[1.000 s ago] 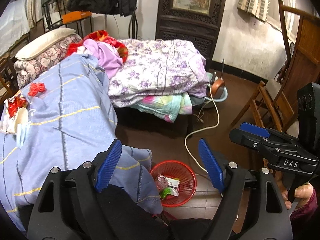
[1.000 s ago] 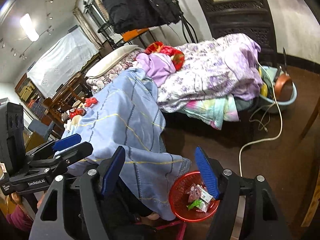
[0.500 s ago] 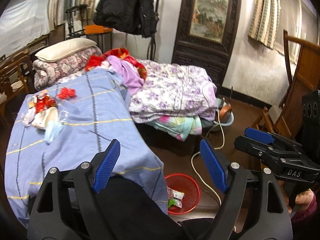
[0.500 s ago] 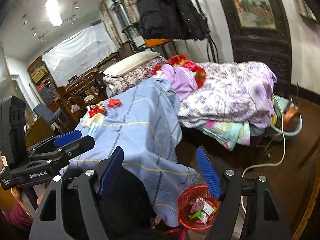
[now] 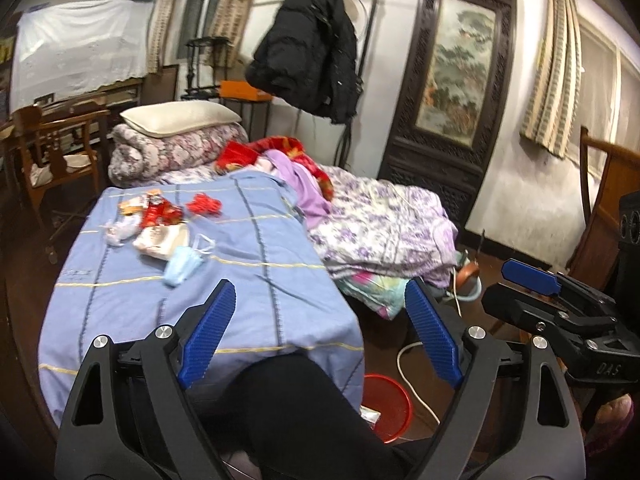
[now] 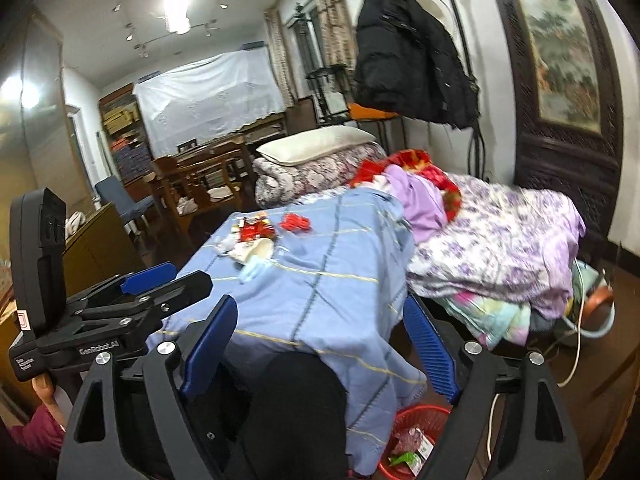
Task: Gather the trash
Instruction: 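Move both open grippers back over the trash on the bedsheet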
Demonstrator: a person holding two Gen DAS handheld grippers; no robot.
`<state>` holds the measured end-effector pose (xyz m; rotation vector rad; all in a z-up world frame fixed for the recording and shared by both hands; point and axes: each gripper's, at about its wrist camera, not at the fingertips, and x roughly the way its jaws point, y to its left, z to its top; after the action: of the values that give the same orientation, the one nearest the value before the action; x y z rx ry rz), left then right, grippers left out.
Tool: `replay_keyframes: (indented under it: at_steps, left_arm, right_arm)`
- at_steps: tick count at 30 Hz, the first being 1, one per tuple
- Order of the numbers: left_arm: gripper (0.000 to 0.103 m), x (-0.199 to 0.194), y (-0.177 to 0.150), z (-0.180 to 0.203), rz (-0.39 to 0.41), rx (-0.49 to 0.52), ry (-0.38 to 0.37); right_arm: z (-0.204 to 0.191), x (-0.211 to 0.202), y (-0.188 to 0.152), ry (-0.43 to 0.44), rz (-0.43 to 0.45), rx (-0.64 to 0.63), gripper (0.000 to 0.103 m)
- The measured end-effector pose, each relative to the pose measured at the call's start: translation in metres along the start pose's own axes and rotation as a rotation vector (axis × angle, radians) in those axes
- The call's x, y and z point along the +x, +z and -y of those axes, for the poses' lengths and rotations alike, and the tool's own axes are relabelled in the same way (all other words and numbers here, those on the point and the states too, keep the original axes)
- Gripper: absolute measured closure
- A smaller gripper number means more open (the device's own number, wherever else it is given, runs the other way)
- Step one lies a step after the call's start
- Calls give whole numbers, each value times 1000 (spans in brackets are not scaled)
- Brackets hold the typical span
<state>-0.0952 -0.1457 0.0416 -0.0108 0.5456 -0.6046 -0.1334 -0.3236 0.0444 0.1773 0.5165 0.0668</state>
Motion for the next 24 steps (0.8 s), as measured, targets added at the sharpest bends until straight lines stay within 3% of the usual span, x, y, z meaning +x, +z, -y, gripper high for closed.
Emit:
replay_keyframes:
  at_steps: [11,19,24]
  left_arm:
    - [16,-28,-13,-58,49,-71,118]
    - [14,-13,-20,-104,17,-127,184]
    - [13,12,-27,-140,-47,-198,204]
  right_arm:
    - [-73,12,14,39,9,-87,15]
    - [-105,51,19,64,-46,-108,15]
    - [-108,90,23,85,-110,-77,15]
